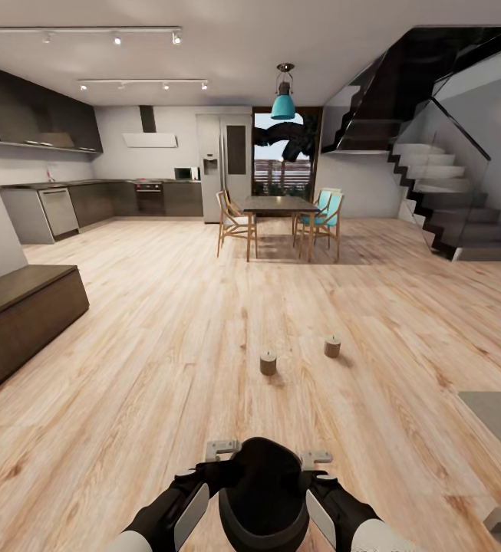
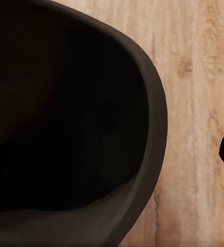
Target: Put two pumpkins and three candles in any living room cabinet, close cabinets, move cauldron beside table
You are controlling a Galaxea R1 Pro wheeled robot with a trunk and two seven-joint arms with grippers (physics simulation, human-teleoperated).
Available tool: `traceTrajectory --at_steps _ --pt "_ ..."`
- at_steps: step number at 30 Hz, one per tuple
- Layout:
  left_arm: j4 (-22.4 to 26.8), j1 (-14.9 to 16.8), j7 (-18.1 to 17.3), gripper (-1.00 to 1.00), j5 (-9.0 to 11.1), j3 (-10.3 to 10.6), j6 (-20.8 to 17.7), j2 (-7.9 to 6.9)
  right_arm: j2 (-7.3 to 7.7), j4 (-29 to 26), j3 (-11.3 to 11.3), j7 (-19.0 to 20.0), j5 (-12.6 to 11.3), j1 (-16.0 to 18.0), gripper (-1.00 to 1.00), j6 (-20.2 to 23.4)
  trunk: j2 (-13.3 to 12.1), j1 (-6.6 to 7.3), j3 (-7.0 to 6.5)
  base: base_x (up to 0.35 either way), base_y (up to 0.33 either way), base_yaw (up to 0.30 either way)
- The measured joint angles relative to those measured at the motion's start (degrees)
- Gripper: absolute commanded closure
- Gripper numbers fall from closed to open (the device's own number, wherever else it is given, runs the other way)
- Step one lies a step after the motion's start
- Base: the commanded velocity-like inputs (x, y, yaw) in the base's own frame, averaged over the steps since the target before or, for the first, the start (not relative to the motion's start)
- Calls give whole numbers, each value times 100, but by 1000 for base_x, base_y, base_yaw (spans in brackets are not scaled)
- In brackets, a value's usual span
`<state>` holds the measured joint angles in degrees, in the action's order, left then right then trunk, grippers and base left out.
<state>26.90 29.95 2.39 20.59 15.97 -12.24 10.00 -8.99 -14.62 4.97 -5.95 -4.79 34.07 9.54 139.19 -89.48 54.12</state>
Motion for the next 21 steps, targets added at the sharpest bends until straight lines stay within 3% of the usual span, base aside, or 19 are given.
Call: traceTrajectory --at_steps 11,21 --pt "0 0 30 -100 -2 5 0 0 0 50 -2 -1 -16 20 -100 -17 400 -219 179 0 0 0" --pt "-2 0 32 -100 6 5 0 0 12 55 -2 -1 -22 20 -100 -29 415 -246 400 0 0 0"
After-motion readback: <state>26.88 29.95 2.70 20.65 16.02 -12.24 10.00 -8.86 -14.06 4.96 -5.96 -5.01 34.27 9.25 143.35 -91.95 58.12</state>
